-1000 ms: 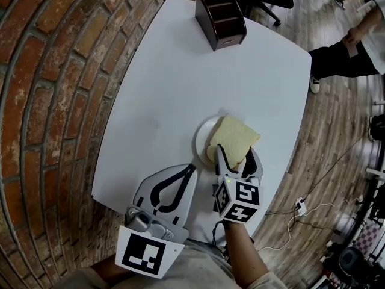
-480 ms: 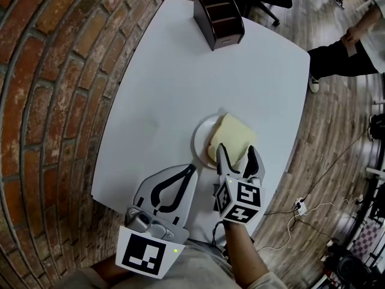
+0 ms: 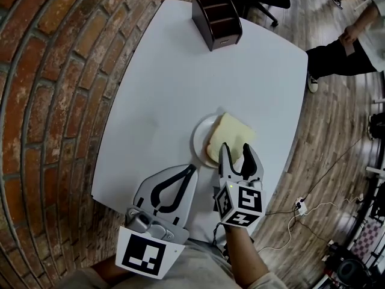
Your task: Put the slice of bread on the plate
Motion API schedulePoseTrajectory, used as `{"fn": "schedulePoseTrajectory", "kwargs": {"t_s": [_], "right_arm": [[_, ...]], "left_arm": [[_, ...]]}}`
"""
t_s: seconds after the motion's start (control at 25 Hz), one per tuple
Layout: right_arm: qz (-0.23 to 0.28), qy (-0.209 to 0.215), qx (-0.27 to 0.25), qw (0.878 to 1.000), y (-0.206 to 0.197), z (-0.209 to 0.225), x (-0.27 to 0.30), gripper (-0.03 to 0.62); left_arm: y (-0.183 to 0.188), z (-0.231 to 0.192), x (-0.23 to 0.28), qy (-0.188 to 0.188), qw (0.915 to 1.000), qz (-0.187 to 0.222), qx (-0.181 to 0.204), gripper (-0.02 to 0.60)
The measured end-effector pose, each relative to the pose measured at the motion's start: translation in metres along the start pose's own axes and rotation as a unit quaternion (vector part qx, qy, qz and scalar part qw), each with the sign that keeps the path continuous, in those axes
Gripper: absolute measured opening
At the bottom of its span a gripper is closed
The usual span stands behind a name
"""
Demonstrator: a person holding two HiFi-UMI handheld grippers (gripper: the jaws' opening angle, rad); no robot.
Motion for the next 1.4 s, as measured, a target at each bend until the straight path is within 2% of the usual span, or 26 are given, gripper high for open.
{"fn": "schedulePoseTrajectory", "kwargs": {"t_s": [0.12,0.4,0.84,1.12,1.28,1.4], "right_arm": [[0.018,-0.005,-0.008,1.000,0.007,-0.001,-0.006,0.153],[0.052,-0.008,-0.020,0.998,0.021,-0.007,-0.023,0.009],[0.140,0.010,-0.059,0.988,0.064,-0.035,-0.079,0.006],[0.179,0.015,-0.097,0.979,0.074,-0.049,-0.119,0.006],[0.194,0.019,-0.092,0.977,0.079,-0.054,-0.141,0.006],[0.222,0.030,-0.087,0.971,0.087,-0.058,-0.159,0.006]], "left_arm": [[0.002,0.000,-0.001,0.001,1.0000,0.003,-0.001,0.009],[0.005,0.005,-0.009,-0.004,0.9999,0.010,0.004,0.009],[0.009,0.020,-0.031,-0.011,0.9995,0.028,0.012,0.009],[0.014,0.028,-0.044,-0.014,0.9988,0.041,0.022,0.009],[0.014,0.035,-0.051,-0.015,0.9985,0.046,0.025,0.009],[0.015,0.039,-0.055,-0.017,0.9980,0.049,0.035,0.009]]}}
Point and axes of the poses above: the fingertips, and each gripper's own axes: x forward along the fingers, z to its right, y out of its top, the point moved 5 cm from there along -x, backward along the fingers, and after that the axes turned 7 degrees about -x, right-handed, at the moved point
